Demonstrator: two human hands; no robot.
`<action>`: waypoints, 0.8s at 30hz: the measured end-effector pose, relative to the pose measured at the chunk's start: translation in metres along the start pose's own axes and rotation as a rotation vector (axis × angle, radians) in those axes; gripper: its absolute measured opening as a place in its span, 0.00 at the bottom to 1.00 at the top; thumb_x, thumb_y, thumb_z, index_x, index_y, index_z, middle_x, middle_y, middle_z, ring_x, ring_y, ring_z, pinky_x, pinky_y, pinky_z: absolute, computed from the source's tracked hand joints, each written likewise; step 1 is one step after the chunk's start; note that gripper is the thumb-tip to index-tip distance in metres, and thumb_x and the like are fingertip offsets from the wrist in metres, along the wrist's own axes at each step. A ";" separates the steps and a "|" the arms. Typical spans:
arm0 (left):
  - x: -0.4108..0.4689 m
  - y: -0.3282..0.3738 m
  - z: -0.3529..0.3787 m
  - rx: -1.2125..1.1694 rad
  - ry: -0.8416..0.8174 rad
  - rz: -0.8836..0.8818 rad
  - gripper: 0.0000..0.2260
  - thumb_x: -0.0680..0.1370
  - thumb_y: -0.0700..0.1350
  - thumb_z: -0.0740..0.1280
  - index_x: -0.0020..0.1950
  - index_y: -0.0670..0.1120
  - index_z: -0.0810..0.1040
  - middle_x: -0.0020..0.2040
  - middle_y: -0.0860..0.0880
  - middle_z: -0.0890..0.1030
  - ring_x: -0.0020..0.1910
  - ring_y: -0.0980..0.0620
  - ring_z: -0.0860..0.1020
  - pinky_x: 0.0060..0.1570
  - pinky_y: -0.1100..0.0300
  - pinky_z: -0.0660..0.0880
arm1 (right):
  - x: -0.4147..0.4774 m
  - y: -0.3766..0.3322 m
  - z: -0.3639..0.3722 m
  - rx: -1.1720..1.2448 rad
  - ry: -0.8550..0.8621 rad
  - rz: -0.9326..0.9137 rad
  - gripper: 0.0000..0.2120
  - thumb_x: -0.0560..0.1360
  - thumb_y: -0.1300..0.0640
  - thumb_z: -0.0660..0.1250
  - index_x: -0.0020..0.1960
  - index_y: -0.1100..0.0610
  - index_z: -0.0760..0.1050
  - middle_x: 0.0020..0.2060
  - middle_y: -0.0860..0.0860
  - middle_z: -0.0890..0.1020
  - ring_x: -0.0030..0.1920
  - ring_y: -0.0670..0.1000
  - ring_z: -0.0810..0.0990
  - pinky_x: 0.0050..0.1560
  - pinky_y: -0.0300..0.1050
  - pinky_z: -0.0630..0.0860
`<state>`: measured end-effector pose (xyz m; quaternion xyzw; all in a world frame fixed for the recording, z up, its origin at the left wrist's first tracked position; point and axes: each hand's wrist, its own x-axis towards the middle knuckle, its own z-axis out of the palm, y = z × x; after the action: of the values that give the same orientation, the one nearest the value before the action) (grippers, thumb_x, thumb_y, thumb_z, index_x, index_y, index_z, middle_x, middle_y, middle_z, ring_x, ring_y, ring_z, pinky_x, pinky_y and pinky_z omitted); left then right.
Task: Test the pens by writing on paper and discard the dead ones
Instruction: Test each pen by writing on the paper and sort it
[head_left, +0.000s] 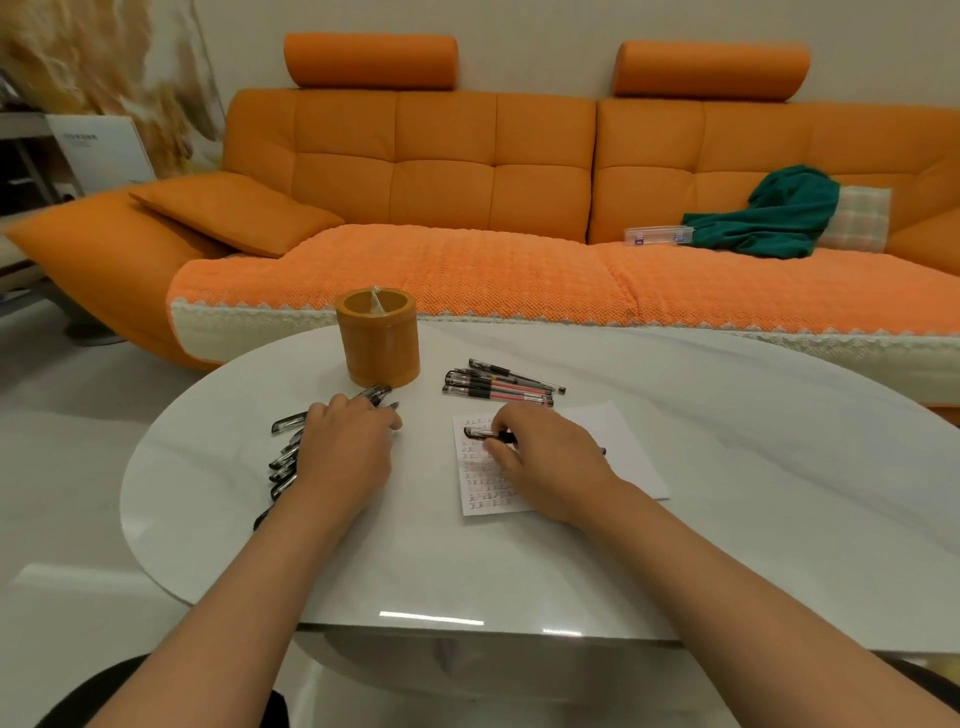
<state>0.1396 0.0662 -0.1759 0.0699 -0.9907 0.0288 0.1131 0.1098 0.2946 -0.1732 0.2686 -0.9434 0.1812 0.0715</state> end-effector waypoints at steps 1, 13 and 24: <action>0.000 0.000 0.000 0.005 0.015 0.008 0.15 0.82 0.46 0.62 0.66 0.60 0.75 0.62 0.53 0.78 0.60 0.49 0.72 0.57 0.54 0.64 | 0.002 0.002 0.002 0.026 -0.005 -0.003 0.09 0.81 0.54 0.59 0.60 0.51 0.73 0.55 0.48 0.75 0.55 0.52 0.74 0.51 0.50 0.73; -0.001 0.002 -0.004 -0.330 -0.146 0.121 0.19 0.80 0.41 0.63 0.71 0.53 0.72 0.65 0.51 0.73 0.65 0.51 0.71 0.60 0.54 0.73 | 0.030 0.013 0.010 -0.089 0.127 0.028 0.17 0.79 0.63 0.64 0.65 0.51 0.77 0.59 0.49 0.79 0.61 0.53 0.74 0.61 0.47 0.72; 0.001 -0.003 -0.014 -0.336 -0.270 0.114 0.17 0.78 0.39 0.62 0.63 0.55 0.79 0.57 0.52 0.79 0.56 0.50 0.77 0.55 0.52 0.78 | 0.085 0.014 0.024 -0.147 0.084 0.029 0.14 0.80 0.57 0.66 0.64 0.50 0.80 0.54 0.51 0.80 0.57 0.55 0.75 0.55 0.48 0.70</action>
<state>0.1424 0.0646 -0.1622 -0.0029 -0.9901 -0.1399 -0.0122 0.0293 0.2558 -0.1799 0.2412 -0.9540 0.1236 0.1282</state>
